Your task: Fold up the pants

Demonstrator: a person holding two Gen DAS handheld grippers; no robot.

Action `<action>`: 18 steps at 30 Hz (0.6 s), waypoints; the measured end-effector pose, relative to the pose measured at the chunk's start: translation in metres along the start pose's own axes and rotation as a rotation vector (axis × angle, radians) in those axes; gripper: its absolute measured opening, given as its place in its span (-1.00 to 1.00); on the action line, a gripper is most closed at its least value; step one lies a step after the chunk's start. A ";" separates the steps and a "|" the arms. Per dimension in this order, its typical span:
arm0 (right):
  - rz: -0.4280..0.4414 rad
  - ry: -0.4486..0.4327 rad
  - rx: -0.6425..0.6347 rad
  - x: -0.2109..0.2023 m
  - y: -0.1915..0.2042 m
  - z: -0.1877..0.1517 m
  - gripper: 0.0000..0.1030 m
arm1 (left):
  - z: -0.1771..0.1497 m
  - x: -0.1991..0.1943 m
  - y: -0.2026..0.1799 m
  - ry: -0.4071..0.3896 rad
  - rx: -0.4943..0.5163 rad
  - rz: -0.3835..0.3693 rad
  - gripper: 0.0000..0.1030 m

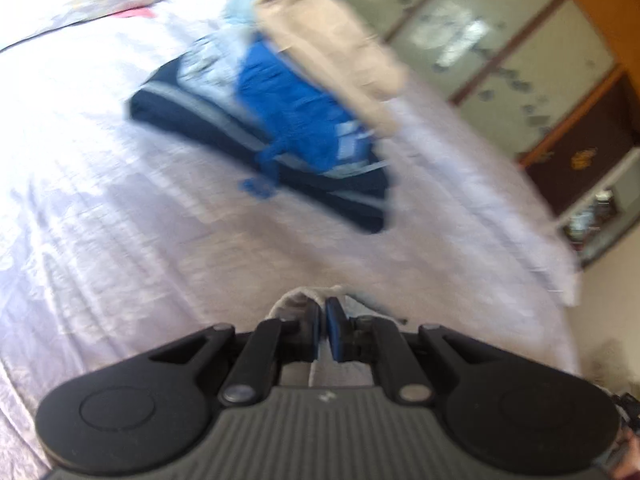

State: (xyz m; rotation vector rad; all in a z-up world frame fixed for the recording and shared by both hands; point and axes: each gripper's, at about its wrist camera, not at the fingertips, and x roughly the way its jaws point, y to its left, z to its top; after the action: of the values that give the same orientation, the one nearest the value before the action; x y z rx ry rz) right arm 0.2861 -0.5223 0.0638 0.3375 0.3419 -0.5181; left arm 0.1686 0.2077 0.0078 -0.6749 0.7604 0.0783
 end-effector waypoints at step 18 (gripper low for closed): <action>0.084 0.339 0.397 -0.045 -0.114 -0.080 0.27 | -0.066 -0.071 0.022 0.266 0.022 -0.221 0.43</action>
State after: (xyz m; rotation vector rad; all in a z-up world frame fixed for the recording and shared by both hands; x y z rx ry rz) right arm 0.1707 -0.5647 -0.0147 0.8258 0.5508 -0.4436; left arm 0.0697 0.1975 0.0077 -0.7533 0.9351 -0.2251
